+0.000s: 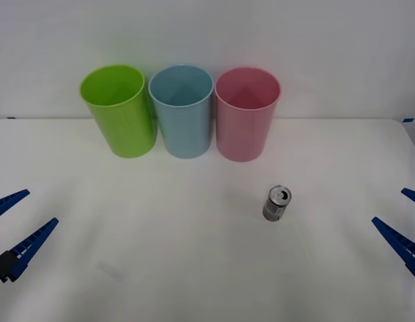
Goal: Grasp the object on the table and drop it into the matching bin: aluminum can to the light blue bin, PET bottle to the pink bin.
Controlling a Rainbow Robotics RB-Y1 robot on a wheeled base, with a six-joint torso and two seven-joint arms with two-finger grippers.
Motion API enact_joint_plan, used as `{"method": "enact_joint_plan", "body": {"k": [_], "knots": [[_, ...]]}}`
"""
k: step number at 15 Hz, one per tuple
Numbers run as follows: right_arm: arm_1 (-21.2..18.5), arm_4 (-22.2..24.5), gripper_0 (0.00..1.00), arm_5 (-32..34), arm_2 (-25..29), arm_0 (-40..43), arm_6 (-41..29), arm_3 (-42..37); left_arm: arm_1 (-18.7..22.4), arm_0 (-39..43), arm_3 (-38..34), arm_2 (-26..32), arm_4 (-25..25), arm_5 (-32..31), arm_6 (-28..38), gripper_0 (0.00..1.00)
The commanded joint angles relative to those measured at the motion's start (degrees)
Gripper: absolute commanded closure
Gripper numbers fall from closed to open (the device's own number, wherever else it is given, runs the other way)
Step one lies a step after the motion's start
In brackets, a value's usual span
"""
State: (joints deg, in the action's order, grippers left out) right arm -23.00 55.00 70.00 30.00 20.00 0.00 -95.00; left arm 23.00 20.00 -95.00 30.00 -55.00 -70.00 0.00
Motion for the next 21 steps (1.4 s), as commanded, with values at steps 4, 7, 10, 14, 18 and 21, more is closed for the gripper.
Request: {"method": "enact_joint_plan", "body": {"k": [4,7,10,14,18,21], "knots": [[-0.4,-0.3,0.0,-0.5,-0.6,-0.8,0.3,-0.1,0.0,0.0,0.0,0.0,0.0,0.0,0.0,0.0],[-0.6,-0.2,0.0,-0.7,-1.3,-0.5,0.6,-0.1,0.0,0.0,0.0,0.0,0.0,0.0,0.0,0.0],[-0.6,1.4,0.0,-0.5,-1.9,-1.0,3.6,1.7,0.0,0.0,0.0,0.0,0.0,0.0,0.0,0.0],[-1.1,1.8,0.0,-0.7,-4.8,-2.7,12.1,6.1,0.0,0.0,0.0,0.0,0.0,0.0,0.0,0.0],[-1.3,2.2,0.0,-1.2,-7.7,-4.9,17.6,11.1,0.0,0.0,0.0,0.0,0.0,0.0,0.0,0.0],[-1.3,2.6,0.0,-1.1,-9.8,-7.3,21.4,15.4,0.0,0.0,0.0,0.0,0.0,0.0,0.0,0.0]]}}
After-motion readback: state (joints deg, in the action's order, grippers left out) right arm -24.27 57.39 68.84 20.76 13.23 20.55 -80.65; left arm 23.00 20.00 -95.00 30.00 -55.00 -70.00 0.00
